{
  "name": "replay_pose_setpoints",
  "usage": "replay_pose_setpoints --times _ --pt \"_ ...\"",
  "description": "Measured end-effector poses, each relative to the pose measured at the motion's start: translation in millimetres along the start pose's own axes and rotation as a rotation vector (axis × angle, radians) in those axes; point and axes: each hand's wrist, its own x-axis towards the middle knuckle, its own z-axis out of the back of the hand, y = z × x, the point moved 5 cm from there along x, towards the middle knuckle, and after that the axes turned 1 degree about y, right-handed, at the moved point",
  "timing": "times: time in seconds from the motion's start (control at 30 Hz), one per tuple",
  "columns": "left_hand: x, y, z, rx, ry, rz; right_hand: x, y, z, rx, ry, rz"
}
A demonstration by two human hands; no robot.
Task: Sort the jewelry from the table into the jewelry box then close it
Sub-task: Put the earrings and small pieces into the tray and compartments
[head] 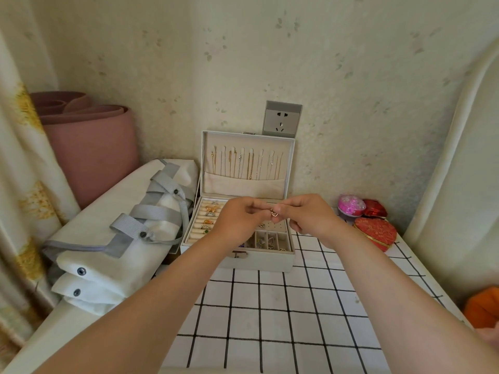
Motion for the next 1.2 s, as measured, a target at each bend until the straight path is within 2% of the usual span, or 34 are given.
replay_pose_setpoints --times 0.3,0.5,0.67,0.83,0.97,1.2 --pt "1 6 -4 0.031 0.130 0.077 -1 -2 5 -0.066 0.035 -0.034" --pt "-5 14 -19 0.486 0.182 -0.042 2 -10 5 -0.212 0.044 -0.079" --pt "-8 7 -18 0.778 0.113 -0.245 7 -16 1 -0.367 0.041 -0.069" --pt "-4 8 -12 0.761 0.181 -0.241 9 -19 -2 -0.434 0.072 -0.065" --pt "-3 7 -6 0.816 0.159 -0.258 10 -20 -8 -0.474 0.096 -0.052" --pt "-10 8 -11 0.858 0.232 -0.332 10 -24 -19 -0.672 0.115 -0.031"
